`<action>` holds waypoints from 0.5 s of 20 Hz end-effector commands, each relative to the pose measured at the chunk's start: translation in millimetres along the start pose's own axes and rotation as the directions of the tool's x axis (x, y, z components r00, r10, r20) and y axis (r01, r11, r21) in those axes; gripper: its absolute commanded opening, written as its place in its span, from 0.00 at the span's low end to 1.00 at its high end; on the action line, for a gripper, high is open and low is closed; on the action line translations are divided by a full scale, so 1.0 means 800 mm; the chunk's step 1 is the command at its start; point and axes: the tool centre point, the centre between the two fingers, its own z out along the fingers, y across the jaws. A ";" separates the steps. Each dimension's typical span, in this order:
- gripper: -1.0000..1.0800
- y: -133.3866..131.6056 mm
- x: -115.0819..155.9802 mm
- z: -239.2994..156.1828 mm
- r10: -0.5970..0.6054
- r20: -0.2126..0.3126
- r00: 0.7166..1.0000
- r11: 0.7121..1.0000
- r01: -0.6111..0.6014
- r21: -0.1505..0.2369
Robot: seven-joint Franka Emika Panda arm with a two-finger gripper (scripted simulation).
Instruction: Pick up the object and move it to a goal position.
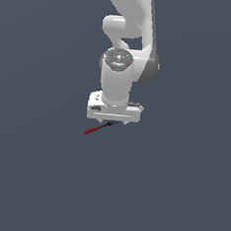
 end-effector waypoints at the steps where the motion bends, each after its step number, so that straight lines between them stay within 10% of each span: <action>1: 0.96 0.000 0.000 0.000 0.000 0.001 1.000 1.000 0.000 0.000; 10: 0.96 0.005 -0.006 0.016 0.097 -0.002 0.995 0.995 -0.097 0.009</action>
